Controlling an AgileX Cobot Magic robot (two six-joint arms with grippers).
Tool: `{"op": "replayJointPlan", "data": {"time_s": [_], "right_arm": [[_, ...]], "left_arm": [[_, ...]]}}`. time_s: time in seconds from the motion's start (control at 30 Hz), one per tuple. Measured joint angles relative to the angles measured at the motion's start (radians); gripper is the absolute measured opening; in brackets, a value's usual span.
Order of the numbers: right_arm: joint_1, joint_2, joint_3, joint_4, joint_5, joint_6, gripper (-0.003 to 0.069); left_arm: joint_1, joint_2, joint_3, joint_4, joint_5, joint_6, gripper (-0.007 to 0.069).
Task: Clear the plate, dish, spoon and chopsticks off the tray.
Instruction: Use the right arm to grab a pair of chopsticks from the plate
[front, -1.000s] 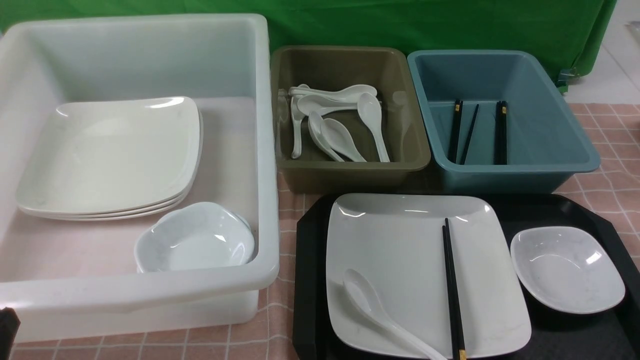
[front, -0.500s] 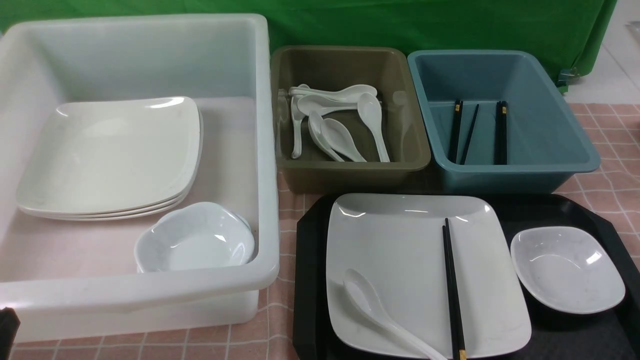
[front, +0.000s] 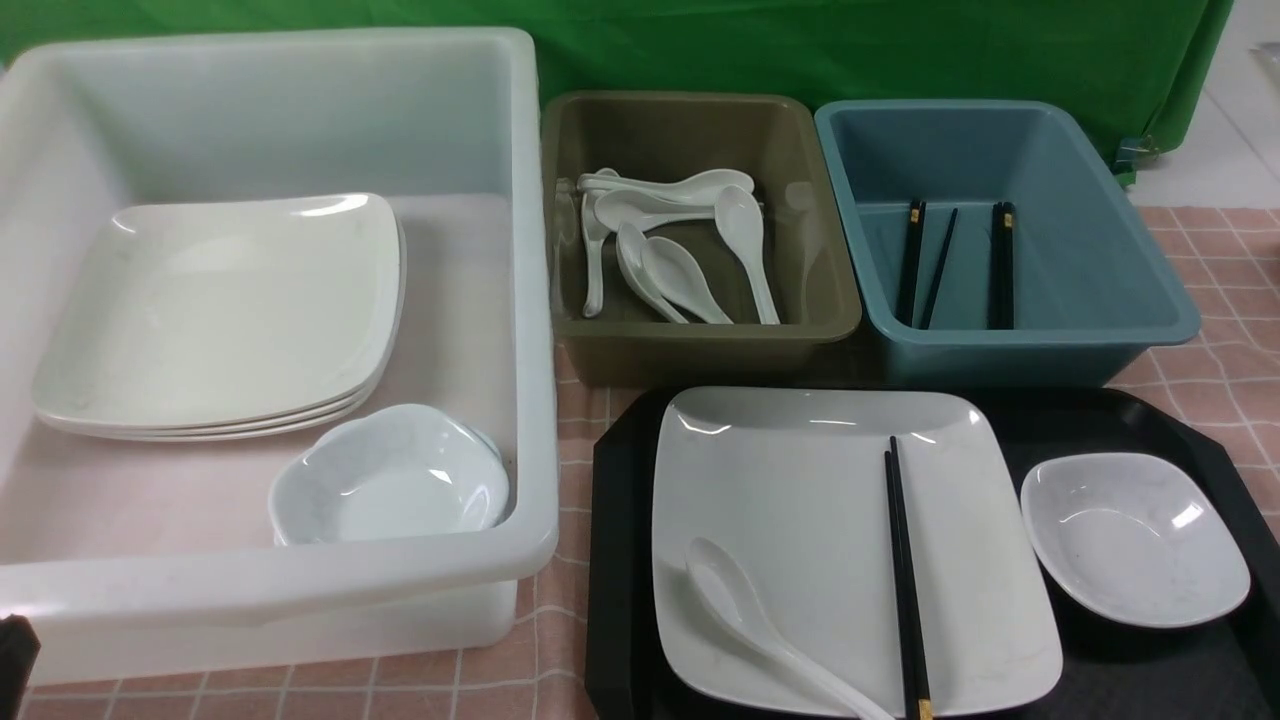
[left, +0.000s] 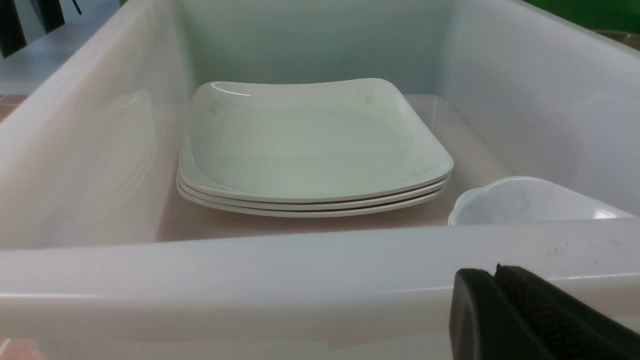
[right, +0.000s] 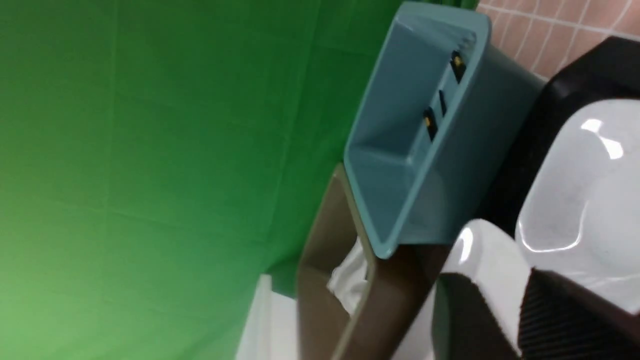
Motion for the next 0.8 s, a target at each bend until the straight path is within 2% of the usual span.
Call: {"op": "replayJointPlan", "data": {"time_s": [0.2, 0.3, 0.37, 0.4, 0.43, 0.5, 0.57, 0.63, 0.67, 0.73, 0.77, 0.8], "right_arm": [[0.0, 0.0, -0.017, -0.006, -0.036, 0.017, 0.0239], [0.0, -0.001, -0.092, -0.034, -0.087, -0.046, 0.0187], [0.0, 0.003, -0.202, -0.042, -0.113, -0.172, 0.0106], [0.0, 0.004, -0.211, -0.042, -0.113, -0.172, 0.0099], [0.0, 0.018, -0.284, -0.045, -0.103, -0.276, 0.0054], [0.0, 0.063, -0.384, -0.045, -0.057, -0.409, 0.003], [0.0, 0.138, -0.504, -0.046, 0.047, -0.567, 0.003], [0.0, 0.181, -0.565, -0.046, 0.128, -0.631, 0.003], [0.0, 0.272, -0.638, -0.046, 0.257, -0.72, 0.003], [0.0, 0.387, -0.704, -0.049, 0.433, -0.768, 0.003], [0.0, 0.387, -0.71, -0.049, 0.433, -0.771, 0.003], [0.0, 0.501, -0.758, -0.059, 0.609, -0.794, 0.0033]], "left_arm": [[0.0, 0.0, 0.0, 0.0, 0.0, 0.0, 0.002], [0.0, 0.0, 0.0, 0.0, 0.0, 0.0, 0.002], [0.0, 0.0, 0.0, 0.0, 0.0, 0.0, 0.002], [0.0, 0.0, 0.0, 0.0, 0.0, 0.0, 0.002], [0.0, 0.0, 0.0, 0.0, 0.0, 0.0, 0.002], [0.0, 0.0, 0.0, 0.0, 0.0, 0.0, 0.002], [0.0, 0.0, 0.0, 0.0, 0.0, 0.0, 0.002], [0.0, 0.0, 0.0, 0.0, 0.0, 0.0, 0.002], [0.0, 0.0, 0.0, 0.0, 0.0, 0.0, 0.002], [0.0, 0.0, 0.0, 0.0, 0.0, 0.0, 0.002], [0.0, 0.0, 0.0, 0.0, 0.0, 0.0, 0.002], [0.0, 0.0, 0.0, 0.0, 0.0, 0.0, 0.002]]}}
